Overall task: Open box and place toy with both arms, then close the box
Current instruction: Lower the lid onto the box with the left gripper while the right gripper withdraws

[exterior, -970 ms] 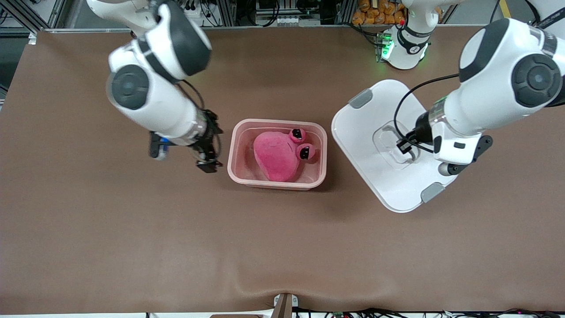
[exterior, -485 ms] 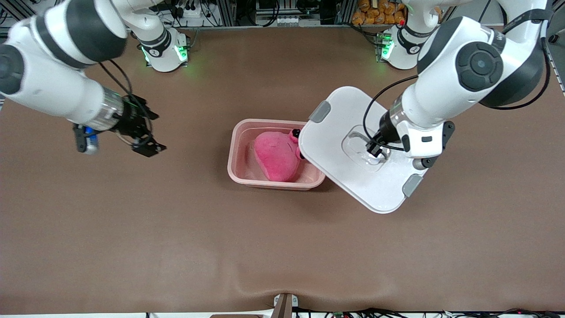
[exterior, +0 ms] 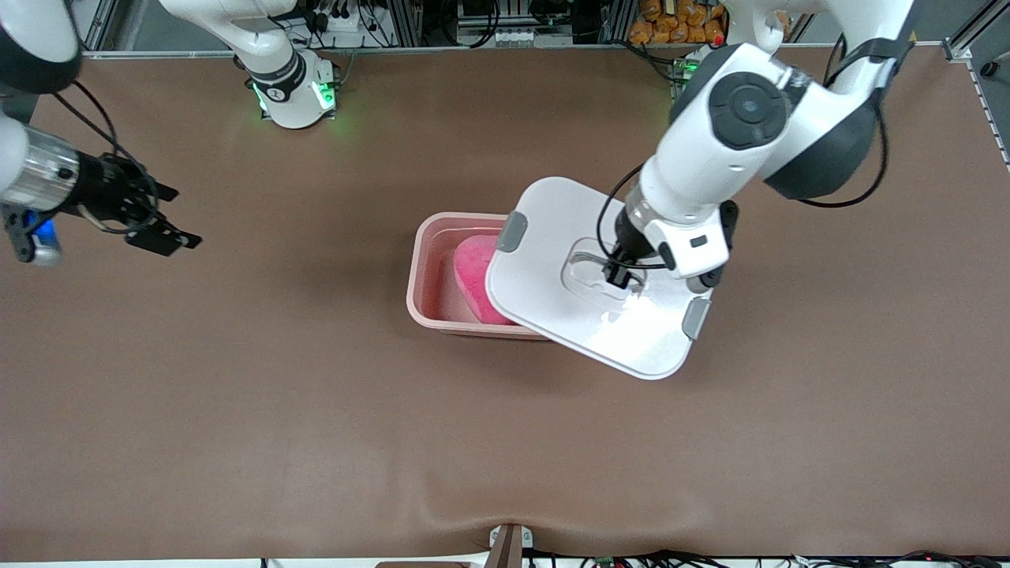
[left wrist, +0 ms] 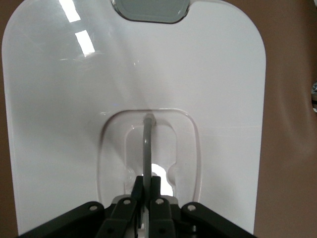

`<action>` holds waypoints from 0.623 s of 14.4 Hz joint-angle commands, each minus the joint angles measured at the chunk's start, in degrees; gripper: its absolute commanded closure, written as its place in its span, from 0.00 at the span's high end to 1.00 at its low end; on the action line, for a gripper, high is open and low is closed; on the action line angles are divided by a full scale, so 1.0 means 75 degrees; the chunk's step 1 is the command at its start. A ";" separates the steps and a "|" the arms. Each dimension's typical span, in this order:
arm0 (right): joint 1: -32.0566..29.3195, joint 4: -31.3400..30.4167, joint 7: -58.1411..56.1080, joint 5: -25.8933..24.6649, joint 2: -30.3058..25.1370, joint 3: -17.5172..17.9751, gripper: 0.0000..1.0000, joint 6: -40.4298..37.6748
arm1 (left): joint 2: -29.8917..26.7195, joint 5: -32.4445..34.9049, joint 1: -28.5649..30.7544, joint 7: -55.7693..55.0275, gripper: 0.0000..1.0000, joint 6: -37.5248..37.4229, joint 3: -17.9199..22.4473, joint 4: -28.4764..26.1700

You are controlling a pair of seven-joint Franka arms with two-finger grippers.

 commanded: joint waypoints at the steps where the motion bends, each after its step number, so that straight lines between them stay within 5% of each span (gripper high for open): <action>1: -0.0590 -0.0172 -0.1284 0.0000 -0.0469 0.0149 1.00 -0.0189 | 0.0285 0.0580 -0.0501 -0.1179 0.00 0.0525 0.0020 0.0074; 9: -0.0661 0.0975 -0.4892 -0.1008 -0.0493 0.0161 1.00 -0.1255 | 0.1070 0.1741 -0.1556 -0.3033 0.00 0.1089 0.0055 0.0121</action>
